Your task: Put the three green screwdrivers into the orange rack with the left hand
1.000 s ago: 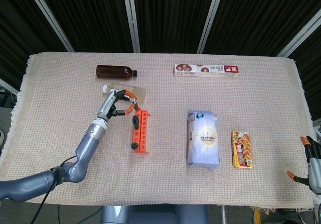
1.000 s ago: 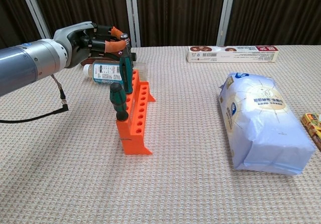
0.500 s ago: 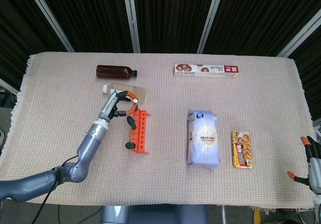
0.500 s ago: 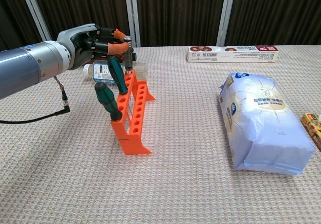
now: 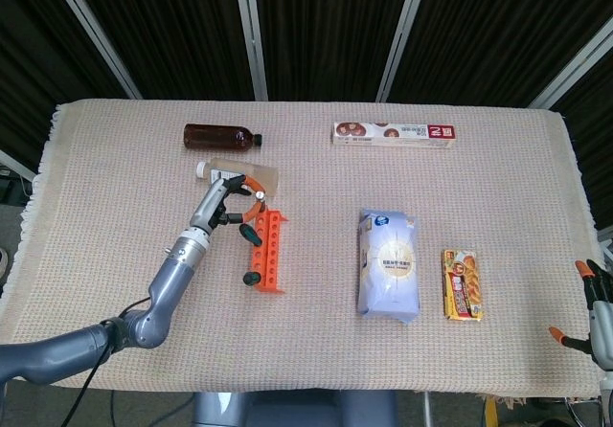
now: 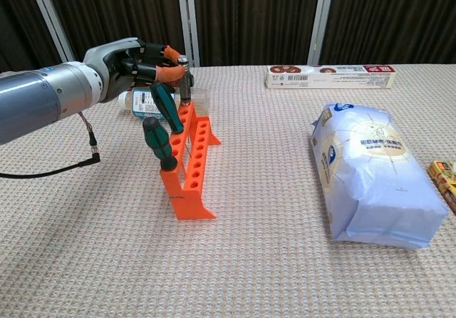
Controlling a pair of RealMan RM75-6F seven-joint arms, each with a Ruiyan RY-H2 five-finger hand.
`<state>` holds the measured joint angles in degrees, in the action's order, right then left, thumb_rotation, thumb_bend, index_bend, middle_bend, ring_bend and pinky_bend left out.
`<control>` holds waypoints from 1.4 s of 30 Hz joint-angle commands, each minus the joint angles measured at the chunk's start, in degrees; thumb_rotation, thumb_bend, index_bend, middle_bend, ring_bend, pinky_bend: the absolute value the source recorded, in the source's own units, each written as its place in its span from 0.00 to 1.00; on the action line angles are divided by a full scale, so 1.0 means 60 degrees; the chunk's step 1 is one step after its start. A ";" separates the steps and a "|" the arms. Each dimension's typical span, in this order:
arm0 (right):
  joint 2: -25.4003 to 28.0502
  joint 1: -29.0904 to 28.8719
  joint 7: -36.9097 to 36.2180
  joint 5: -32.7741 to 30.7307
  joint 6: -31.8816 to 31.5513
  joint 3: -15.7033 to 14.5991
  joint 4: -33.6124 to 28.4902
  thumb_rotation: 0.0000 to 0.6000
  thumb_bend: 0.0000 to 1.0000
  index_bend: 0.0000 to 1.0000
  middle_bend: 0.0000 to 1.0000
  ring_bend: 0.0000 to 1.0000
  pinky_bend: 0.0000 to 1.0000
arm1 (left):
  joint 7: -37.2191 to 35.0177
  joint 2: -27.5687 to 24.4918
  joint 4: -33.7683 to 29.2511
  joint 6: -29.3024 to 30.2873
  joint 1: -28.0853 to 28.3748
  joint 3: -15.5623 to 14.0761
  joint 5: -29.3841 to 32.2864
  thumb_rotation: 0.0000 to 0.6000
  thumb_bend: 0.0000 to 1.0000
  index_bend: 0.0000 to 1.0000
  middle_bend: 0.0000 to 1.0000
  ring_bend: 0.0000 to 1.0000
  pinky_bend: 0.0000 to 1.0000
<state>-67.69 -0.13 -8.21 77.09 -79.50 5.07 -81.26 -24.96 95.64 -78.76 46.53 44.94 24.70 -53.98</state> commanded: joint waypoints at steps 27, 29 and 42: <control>0.0003 0.0004 -0.0098 0.0052 -0.0018 -0.0002 0.0056 1.00 0.00 0.00 0.00 0.00 0.00 | 0.0350 -0.0060 -0.0334 0.0223 -0.0077 -0.0048 -0.0176 1.00 0.48 0.18 0.05 0.00 0.17; 0.0001 0.0006 -0.0099 0.0056 -0.0023 -0.0004 0.0057 1.00 0.00 0.00 0.00 0.00 0.00 | 0.0323 -0.0091 -0.0407 0.0256 -0.0097 -0.0035 -0.0241 1.00 0.48 0.14 0.02 0.00 0.12; 0.0040 0.0015 -0.0087 0.0089 -0.0089 0.0014 0.0032 1.00 0.00 0.00 0.00 0.00 0.00 | 0.0385 -0.0475 -0.1022 0.1274 -0.0441 -0.0056 -0.1300 1.00 0.47 0.04 0.00 0.00 0.00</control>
<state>-67.46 -0.03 -8.73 77.62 -80.03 5.15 -81.06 -23.38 93.53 -84.02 52.30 42.99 24.67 -60.02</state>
